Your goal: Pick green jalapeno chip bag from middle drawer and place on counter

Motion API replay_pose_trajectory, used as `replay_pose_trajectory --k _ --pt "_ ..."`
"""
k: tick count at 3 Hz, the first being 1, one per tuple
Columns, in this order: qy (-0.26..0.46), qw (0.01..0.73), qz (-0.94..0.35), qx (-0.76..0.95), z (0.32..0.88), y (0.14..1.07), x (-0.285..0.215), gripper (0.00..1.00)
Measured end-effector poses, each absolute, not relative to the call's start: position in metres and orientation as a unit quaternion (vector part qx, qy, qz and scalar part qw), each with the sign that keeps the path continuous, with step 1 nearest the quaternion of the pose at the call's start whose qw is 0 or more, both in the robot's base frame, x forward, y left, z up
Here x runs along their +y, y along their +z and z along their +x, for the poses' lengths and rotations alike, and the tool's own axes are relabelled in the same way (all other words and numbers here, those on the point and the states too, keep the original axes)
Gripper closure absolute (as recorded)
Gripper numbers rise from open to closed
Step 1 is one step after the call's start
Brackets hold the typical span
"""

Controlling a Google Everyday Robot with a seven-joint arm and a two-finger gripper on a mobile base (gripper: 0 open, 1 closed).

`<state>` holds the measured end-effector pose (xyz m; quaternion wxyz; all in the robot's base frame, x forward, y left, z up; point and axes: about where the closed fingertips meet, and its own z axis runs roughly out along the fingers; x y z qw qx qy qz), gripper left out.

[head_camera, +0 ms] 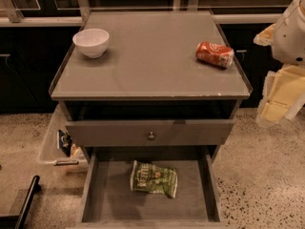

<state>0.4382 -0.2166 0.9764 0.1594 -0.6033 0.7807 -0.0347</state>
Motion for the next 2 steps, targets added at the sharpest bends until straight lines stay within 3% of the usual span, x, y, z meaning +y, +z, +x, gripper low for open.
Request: replay_pose_trajectory --k 2 --pt "-0.02 0.16 -0.604 0.781 0.435 0.944 -0.217 0.0"
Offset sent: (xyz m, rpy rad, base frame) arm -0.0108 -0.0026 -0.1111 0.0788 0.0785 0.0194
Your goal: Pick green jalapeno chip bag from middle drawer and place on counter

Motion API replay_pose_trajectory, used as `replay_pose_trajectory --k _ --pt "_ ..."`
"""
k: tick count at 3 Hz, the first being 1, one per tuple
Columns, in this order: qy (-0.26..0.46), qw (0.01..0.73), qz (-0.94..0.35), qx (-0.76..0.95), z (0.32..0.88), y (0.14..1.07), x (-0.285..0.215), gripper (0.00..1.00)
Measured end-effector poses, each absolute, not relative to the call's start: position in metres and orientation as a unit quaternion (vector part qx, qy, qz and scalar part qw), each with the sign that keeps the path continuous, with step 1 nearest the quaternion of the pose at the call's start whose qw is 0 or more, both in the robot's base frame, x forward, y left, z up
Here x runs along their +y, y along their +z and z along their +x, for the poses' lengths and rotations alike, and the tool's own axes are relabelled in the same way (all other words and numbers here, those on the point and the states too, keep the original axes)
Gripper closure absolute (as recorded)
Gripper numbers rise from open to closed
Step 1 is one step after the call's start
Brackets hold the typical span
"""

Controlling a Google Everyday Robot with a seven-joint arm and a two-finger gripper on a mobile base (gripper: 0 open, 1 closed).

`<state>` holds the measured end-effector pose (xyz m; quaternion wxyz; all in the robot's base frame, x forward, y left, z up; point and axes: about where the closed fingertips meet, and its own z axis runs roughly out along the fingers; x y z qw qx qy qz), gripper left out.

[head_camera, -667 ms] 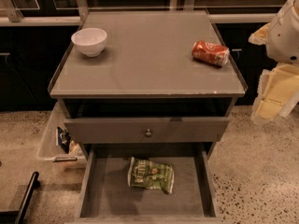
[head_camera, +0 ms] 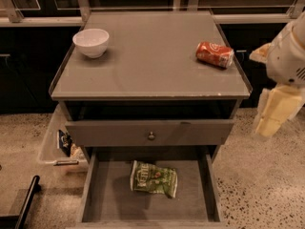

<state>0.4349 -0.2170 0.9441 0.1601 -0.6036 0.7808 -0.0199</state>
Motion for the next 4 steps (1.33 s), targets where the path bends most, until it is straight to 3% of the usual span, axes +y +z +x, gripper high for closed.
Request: replay_pose_trajectory --k 3,4 --pt "0.104 0.141 -0.637 0.75 0.432 0.739 -0.201 0.0" --pt "0.104 0.141 -0.637 0.75 0.432 0.739 -0.201 0.0"
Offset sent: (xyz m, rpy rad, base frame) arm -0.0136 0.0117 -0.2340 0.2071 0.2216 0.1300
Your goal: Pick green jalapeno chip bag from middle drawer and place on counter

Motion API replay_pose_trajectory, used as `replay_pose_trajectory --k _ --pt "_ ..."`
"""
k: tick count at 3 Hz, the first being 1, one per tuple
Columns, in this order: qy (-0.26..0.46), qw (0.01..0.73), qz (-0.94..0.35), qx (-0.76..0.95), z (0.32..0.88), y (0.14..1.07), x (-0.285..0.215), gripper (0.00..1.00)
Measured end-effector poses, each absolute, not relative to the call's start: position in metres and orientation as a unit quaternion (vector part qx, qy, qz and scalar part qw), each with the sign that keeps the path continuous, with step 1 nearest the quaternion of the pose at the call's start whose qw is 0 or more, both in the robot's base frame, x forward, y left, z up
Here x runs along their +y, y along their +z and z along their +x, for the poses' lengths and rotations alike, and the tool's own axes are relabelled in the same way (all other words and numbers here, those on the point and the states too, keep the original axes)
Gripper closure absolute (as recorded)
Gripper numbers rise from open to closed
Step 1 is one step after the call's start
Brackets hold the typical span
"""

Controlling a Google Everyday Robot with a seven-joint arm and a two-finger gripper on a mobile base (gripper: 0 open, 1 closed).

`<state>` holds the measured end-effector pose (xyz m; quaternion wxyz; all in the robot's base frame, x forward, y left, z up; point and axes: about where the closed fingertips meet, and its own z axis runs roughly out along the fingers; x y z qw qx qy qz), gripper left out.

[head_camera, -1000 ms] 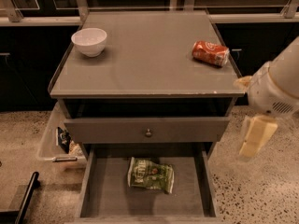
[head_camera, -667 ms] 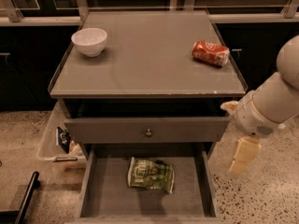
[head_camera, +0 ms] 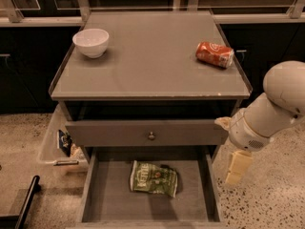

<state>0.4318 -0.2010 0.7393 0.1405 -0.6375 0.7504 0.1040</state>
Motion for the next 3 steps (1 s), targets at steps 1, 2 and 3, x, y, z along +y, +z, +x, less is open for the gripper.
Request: replay_pose_trajectory --k 1,2,3 --pt "0.133 0.146 -0.626 0.754 0.427 0.707 -0.19 0.0" --pt "0.167 0.155 -0.617 0.754 0.426 0.657 -0.17 0.0" --pt "0.185 0.176 -0.614 0.746 0.429 0.619 -0.154 0.0"
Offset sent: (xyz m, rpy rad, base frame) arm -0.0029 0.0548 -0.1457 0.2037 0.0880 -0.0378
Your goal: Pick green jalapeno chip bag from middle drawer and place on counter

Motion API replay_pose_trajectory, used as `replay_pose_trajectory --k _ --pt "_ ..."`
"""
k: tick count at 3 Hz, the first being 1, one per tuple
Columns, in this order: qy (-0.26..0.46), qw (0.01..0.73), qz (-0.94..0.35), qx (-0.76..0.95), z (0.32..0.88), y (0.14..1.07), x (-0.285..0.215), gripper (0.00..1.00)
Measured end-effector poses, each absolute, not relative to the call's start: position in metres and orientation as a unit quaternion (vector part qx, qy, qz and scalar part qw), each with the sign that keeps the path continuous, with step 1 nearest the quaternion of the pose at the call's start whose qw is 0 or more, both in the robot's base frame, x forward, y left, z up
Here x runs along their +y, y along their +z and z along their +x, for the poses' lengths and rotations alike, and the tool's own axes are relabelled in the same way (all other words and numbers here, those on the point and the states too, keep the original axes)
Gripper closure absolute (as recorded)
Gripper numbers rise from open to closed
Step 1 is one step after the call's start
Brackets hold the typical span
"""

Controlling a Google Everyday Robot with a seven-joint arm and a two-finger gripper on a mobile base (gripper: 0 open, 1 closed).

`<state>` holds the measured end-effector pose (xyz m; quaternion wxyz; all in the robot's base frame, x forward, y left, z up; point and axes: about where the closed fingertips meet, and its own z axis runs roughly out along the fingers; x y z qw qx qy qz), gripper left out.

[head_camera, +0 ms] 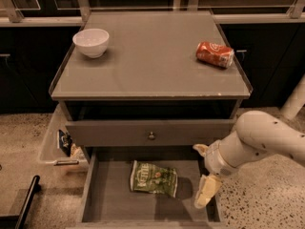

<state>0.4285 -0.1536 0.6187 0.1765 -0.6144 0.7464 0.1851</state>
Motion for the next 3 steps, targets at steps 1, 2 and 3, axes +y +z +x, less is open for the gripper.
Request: replay_pose_trajectory --k 1,2,3 --pt "0.209 0.207 -0.609 0.736 0.433 0.571 -0.137 0.0" --pt "0.209 0.207 -0.609 0.736 0.433 0.571 -0.137 0.0" --pt "0.21 0.216 -0.609 0.734 0.433 0.55 -0.132 0.0"
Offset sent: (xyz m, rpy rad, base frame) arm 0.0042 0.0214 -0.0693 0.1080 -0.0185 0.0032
